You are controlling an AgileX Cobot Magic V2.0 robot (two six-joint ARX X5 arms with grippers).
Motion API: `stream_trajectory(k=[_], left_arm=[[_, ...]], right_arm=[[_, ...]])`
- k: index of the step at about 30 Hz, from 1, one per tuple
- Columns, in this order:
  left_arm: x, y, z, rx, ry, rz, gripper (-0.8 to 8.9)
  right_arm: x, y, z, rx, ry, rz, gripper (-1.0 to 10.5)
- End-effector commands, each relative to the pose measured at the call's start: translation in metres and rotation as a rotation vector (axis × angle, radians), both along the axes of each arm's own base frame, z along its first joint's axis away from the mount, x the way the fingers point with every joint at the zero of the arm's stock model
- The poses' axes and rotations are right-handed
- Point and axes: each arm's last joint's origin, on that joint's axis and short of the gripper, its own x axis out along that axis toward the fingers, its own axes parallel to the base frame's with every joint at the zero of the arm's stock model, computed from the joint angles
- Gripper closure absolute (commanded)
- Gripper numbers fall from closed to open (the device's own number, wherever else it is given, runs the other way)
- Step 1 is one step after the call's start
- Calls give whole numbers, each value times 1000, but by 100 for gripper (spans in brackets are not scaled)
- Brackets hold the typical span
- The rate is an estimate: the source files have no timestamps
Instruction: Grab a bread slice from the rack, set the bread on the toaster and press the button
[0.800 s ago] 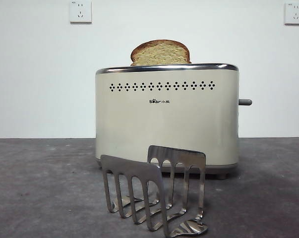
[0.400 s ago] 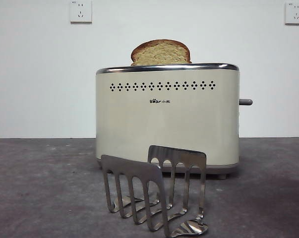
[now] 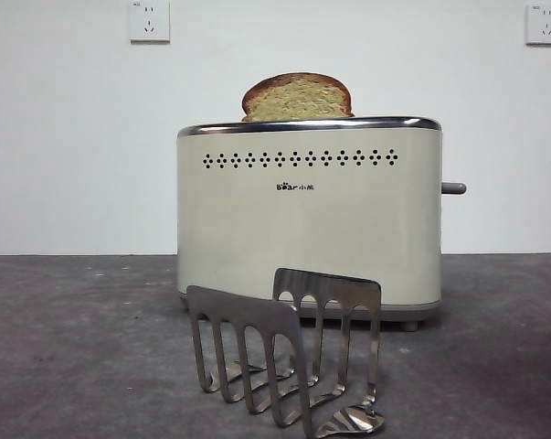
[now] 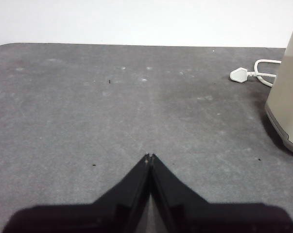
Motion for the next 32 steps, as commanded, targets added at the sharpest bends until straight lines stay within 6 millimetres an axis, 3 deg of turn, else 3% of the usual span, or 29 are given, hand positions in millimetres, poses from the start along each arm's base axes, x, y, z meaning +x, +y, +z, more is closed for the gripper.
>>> stream_trajectory(k=[1, 32], left_arm=[[1, 0, -3, -9, 6, -2, 818], [1, 0, -4, -9, 12, -2, 818]], right_arm=[[0, 0, -3, 9, 4, 3, 946], [0, 0, -2, 51, -3, -9, 946]])
